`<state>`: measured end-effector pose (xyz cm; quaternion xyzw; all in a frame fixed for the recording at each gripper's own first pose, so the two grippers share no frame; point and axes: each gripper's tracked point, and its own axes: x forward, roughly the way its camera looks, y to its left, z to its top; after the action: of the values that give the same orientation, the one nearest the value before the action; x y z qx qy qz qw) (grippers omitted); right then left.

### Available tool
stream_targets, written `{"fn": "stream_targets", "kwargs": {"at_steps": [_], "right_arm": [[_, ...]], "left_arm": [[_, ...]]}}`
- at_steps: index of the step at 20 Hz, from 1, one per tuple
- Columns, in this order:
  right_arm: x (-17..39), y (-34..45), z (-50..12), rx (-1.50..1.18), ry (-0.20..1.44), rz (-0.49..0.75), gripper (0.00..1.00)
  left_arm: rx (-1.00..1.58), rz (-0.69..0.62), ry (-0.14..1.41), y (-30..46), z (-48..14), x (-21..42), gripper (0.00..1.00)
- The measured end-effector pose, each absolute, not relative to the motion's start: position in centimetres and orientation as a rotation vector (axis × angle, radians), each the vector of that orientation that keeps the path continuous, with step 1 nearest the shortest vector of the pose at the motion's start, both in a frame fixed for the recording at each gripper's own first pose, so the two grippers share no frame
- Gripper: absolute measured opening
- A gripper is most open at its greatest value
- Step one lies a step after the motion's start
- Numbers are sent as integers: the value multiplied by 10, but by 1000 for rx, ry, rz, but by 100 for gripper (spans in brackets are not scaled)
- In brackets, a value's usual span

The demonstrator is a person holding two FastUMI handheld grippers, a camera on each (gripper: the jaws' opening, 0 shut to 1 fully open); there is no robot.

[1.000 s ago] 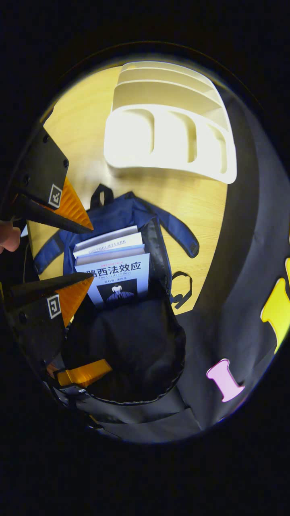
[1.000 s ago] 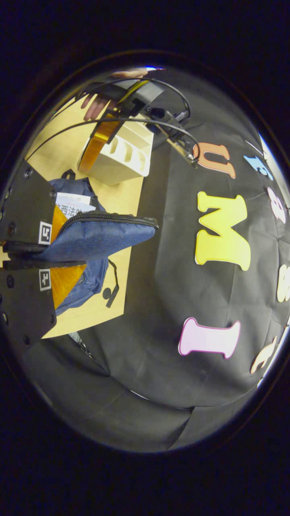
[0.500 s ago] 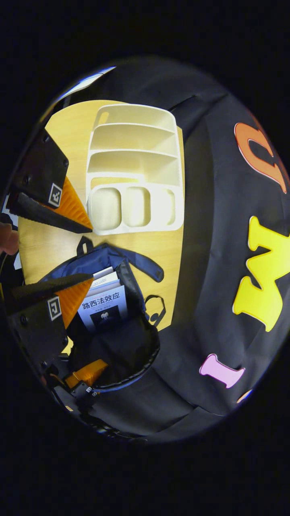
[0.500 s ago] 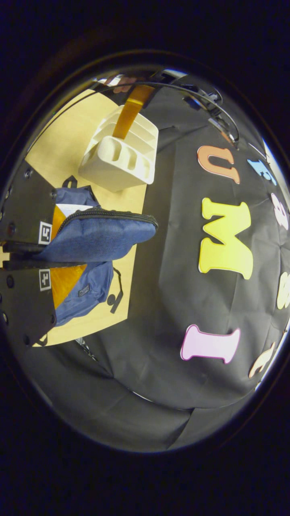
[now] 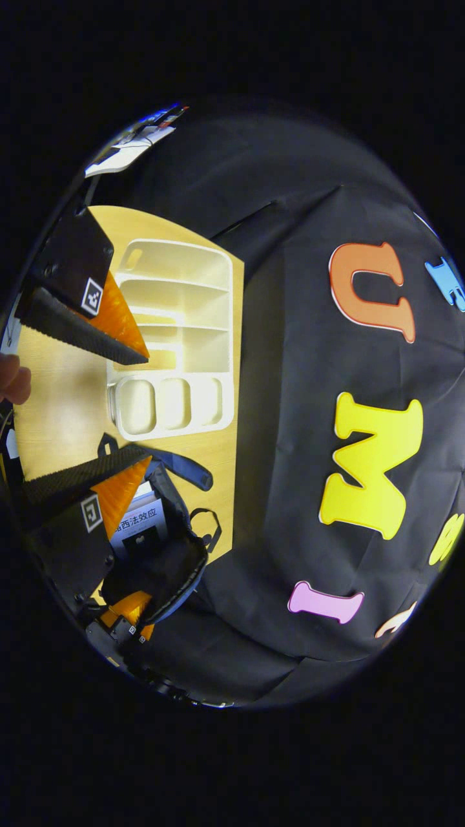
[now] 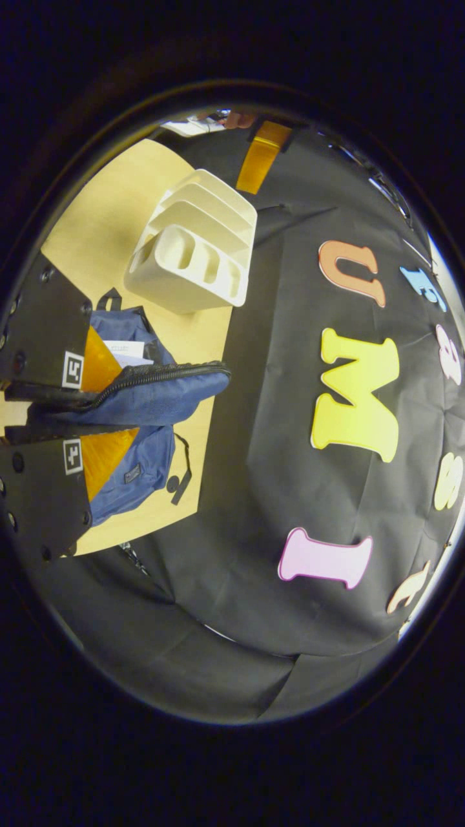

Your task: Open the schoolbag, grab two books from the bookshelf and put them into the schoolbag.

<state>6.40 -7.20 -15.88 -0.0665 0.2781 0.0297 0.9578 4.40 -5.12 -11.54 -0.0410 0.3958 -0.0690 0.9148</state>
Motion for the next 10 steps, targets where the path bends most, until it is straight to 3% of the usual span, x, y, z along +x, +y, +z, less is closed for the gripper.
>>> {"fn": "stream_targets", "kwargs": {"at_steps": [2,3,7,10], "right_arm": [[60,-59,-154,-114,551,79,22],[58,-49,-150,-94,538,99,31],[47,-18,-118,-52,453,147,95],[42,-10,-93,-36,370,135,96]], "left_arm": [[-84,-137,771,-46,-107,44,91],[-87,-137,749,-42,-103,44,91],[-111,-133,666,-33,-82,44,91],[-96,-138,535,-30,-53,52,91]]}}
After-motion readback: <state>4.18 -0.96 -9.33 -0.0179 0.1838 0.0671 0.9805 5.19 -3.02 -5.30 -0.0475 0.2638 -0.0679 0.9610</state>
